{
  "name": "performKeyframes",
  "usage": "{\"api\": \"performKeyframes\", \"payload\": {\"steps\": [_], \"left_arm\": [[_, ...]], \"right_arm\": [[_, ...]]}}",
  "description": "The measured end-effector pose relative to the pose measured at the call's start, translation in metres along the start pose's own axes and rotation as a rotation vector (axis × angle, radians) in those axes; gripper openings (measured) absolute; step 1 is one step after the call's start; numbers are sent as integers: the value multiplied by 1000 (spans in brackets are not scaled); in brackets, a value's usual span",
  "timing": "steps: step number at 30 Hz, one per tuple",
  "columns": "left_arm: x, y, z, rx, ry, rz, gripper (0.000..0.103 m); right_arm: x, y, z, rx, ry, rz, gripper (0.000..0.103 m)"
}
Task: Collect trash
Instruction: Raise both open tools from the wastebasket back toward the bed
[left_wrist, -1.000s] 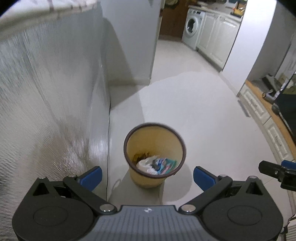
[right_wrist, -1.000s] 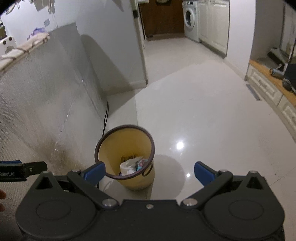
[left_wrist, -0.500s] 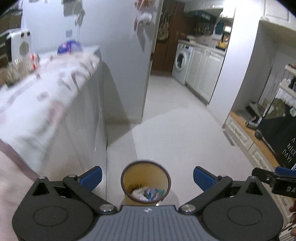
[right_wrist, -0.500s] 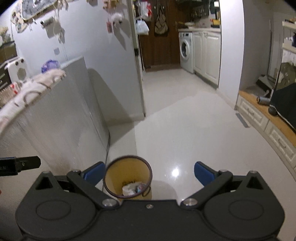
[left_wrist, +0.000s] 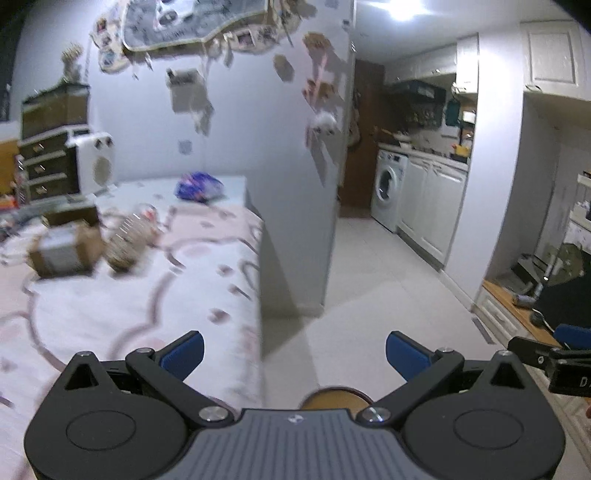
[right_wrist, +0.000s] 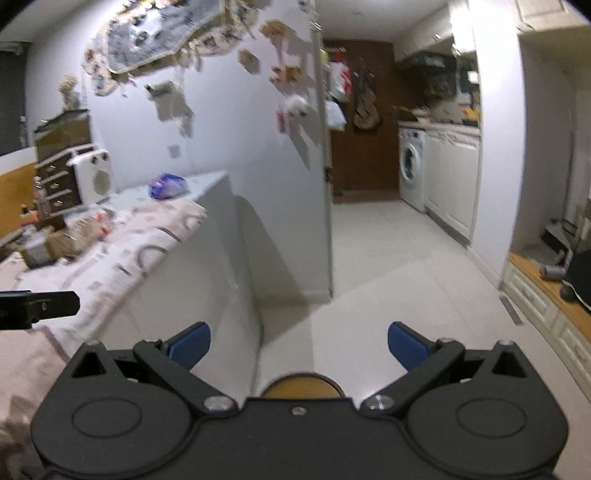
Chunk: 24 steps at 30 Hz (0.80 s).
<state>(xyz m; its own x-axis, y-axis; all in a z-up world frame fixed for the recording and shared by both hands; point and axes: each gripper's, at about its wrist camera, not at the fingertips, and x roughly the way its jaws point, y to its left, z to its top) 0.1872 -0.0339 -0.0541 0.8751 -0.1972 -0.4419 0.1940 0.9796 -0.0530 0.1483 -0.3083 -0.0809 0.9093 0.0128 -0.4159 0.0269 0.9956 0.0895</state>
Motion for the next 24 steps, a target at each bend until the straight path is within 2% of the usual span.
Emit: {"api": "performKeyframes", "payload": {"steps": [8,14,21,24], "left_arm": [[-33,70,17,-24,-65,105,103],[-45,133,24,-34,-84,246,103],[-36,201,46,-45,-94,331,103],[-23,224,58,-30,-114,337,103]], "right_arm": [[0,69,35,-66,-56,129,103],[18,129,49,-119,-65,215,103],[41,192,61,-161,-57,295,103],[52,216,69,-171,-60,315,103]]}}
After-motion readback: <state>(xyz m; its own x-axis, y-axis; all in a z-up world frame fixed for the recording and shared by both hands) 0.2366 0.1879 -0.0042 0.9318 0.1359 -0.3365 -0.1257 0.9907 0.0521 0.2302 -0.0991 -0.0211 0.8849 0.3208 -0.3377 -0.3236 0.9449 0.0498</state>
